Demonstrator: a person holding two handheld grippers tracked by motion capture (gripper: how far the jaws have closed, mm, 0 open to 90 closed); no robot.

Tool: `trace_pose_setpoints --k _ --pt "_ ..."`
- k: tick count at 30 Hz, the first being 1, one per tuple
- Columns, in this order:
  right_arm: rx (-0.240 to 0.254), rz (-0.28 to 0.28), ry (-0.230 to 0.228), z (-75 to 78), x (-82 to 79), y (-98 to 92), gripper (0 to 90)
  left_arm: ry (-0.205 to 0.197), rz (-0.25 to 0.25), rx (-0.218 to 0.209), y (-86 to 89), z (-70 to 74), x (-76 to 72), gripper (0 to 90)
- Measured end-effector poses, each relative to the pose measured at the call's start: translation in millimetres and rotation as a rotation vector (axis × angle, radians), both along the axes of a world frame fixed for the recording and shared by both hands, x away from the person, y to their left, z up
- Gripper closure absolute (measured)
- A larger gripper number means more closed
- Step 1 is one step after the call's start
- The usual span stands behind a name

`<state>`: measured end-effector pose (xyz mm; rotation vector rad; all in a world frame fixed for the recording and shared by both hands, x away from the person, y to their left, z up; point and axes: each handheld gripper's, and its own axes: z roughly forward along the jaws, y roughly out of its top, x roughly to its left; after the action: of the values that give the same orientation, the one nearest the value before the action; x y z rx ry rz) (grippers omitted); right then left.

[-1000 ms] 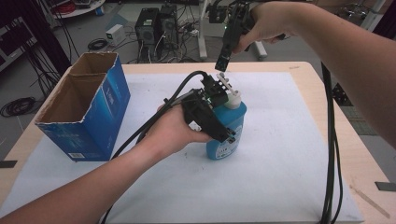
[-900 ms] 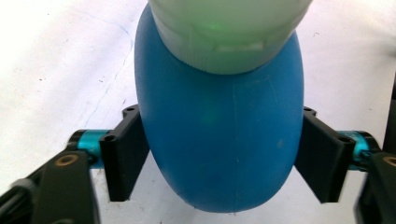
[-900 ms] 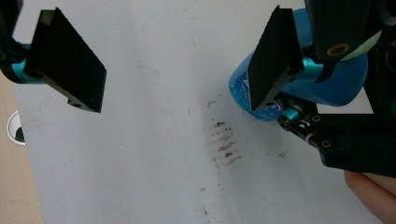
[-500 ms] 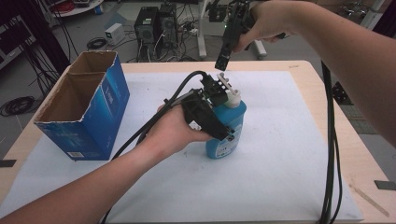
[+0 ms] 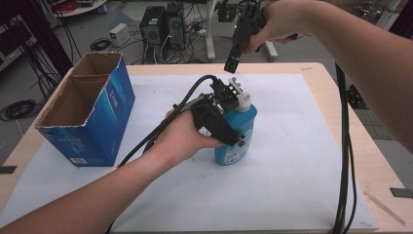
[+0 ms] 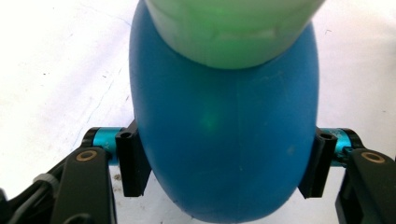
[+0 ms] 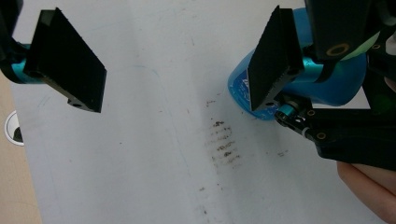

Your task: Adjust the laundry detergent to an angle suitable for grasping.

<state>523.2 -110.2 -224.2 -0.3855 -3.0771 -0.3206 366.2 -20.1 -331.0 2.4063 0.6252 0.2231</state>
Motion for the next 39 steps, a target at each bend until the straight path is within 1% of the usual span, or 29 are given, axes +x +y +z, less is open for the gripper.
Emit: trace_pose_setpoints --k 3,4,7,8,20,26,27,30,32,34,39 --pt "0.0 0.0 0.0 -0.5 0.0 -0.4 19.0 -0.001 0.006 -0.002 0.2 0.1 0.6 37.6" --pt "0.0 0.0 0.001 -0.7 0.1 -0.4 19.1 0.0 0.006 0.003 0.5 0.3 0.8 37.6" --pt "0.002 -0.002 0.001 -0.6 -0.1 -0.4 19.0 0.003 0.004 -0.001 0.7 0.5 1.0 39.2" --pt "0.0 0.0 0.001 -0.4 0.0 -0.2 19.0 0.004 0.004 -0.003 0.5 0.4 0.8 41.3" --pt "0.0 -0.006 0.004 -1.7 0.8 -1.3 19.0 -0.003 0.009 -0.008 0.0 1.0 -0.4 42.7" --pt "-0.002 -0.004 0.005 -2.4 1.0 -2.8 19.0 -0.014 -0.005 -0.013 -0.6 1.0 -1.5 43.3" --pt "-0.001 -0.006 0.005 -1.9 0.9 -3.5 19.0 -0.018 -0.018 -0.011 -0.1 1.9 -1.7 43.4" --pt "0.004 -0.01 0.003 -1.0 0.9 -4.2 19.0 -0.025 -0.034 -0.016 0.6 2.5 -2.4 43.5" --pt "0.005 -0.011 0.002 -0.2 0.9 -4.7 19.0 -0.018 -0.054 -0.019 3.0 5.0 -2.5 43.6" --pt "0.006 -0.012 0.0 -0.1 1.1 -5.0 19.0 -0.021 -0.082 -0.038 6.4 7.7 -3.0 43.6" --pt "0.01 -0.017 -0.006 1.3 1.5 -5.7 19.1 -0.024 -0.151 -0.046 19.3 16.9 -2.3 43.7"
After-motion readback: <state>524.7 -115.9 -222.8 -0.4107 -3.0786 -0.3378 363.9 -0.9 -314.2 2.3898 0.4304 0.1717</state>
